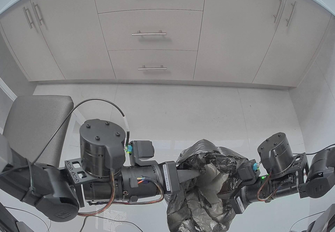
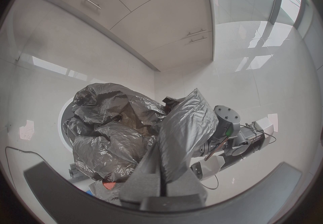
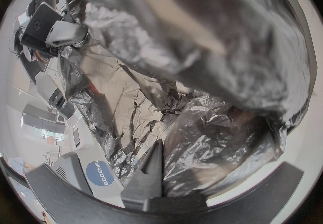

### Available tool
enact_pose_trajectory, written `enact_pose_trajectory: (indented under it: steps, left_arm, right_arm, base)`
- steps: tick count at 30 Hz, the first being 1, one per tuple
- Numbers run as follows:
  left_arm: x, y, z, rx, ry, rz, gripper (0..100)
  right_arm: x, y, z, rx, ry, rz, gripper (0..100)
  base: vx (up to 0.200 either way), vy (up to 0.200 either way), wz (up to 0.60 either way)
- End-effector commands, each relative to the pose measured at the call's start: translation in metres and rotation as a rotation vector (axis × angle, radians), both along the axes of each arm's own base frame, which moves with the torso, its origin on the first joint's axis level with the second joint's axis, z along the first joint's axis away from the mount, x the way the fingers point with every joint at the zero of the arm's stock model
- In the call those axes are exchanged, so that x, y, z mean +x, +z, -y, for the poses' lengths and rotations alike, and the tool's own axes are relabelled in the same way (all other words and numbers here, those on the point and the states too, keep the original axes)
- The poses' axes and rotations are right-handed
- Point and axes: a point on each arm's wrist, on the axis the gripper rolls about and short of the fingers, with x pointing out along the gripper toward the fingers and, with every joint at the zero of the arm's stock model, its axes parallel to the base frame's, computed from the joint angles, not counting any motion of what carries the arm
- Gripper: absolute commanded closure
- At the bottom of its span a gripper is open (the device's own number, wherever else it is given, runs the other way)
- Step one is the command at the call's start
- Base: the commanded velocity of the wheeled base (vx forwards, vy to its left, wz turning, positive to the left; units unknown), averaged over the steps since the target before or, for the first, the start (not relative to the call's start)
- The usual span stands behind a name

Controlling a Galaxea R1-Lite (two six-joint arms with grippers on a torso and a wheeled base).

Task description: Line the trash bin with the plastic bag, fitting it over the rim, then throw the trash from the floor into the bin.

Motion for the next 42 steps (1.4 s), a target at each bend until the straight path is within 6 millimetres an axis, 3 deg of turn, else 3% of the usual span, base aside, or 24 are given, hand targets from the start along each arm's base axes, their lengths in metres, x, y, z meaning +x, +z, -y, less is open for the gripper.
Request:
enact_pose_trajectory:
  steps: [1,10,26,42]
  left_arm:
    - [0.018,-0.024,0.005,0.033,0.031,-0.027,100]
    - [0.040,-0.052,0.005,0.050,0.077,-0.043,100]
    - [0.068,-0.083,-0.001,0.067,0.115,-0.031,100]
    - [0.092,-0.110,-0.004,0.103,0.162,-0.069,100]
  right_arm:
    - [0.017,-0.023,0.004,-0.021,-0.039,-0.060,100]
    - [0.038,-0.044,-0.002,0.008,-0.064,-0.039,100]
    - [0.064,-0.074,0.000,0.035,-0.122,-0.005,100]
    - [0.071,-0.117,0.004,0.033,-0.146,-0.001,100]
  base:
    - [0.000,0.000,0.00]
    - [0.000,0.000,0.00]
    - [0.000,0.000,0.00]
    - [0.000,0.000,0.00]
